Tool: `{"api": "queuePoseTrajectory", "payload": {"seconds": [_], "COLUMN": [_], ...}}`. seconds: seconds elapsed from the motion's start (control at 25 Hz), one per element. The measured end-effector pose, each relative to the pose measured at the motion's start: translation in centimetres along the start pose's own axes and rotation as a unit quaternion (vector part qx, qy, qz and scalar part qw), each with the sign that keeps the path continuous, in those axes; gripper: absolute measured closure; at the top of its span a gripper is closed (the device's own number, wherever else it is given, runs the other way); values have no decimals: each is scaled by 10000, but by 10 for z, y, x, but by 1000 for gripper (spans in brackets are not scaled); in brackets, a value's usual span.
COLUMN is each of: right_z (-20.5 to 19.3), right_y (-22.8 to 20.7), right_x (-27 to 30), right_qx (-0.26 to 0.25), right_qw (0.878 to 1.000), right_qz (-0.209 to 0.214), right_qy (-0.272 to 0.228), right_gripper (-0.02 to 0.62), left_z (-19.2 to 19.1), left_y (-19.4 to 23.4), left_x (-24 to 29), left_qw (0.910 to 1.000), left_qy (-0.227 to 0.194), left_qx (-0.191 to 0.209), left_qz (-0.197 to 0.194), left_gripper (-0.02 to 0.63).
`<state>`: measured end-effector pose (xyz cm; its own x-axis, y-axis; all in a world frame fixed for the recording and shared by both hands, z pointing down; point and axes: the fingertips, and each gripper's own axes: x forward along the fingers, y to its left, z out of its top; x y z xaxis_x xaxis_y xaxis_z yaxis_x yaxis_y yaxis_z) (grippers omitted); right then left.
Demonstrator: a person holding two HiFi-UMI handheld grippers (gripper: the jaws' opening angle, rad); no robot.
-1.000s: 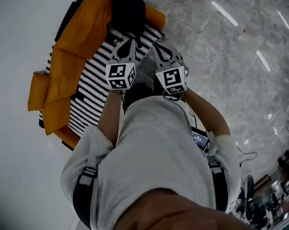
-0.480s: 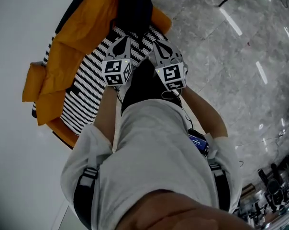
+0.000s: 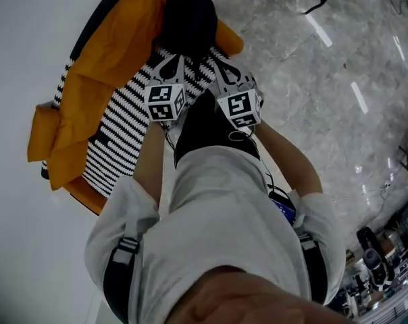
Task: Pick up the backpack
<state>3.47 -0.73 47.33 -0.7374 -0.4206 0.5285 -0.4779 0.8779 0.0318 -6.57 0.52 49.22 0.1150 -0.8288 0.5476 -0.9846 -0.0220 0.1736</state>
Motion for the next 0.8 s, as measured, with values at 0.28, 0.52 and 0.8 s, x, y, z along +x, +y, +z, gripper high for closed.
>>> {"api": "queuePoseTrajectory", "payload": {"seconds": [0.28, 0.52, 0.8], "right_z": [2, -9, -24], "right_y": [-6, -21, -41], "right_x": [65, 102, 134], "right_qx": [-206, -308, 101], "right_qw": [9992, 9969, 9948], "right_qz": [-5, -205, -402], "right_qy": [341, 698, 936], "right_gripper": [555, 555, 555], "left_z": [1, -7, -12], "left_y": [54, 92, 96], "left_x": [50, 85, 124], "left_qw": [9995, 9991, 9945], "left_qy": [102, 210, 297], "left_qx": [215, 267, 754], "left_qz": [-189, -268, -664], "left_gripper": [594, 594, 594]}}
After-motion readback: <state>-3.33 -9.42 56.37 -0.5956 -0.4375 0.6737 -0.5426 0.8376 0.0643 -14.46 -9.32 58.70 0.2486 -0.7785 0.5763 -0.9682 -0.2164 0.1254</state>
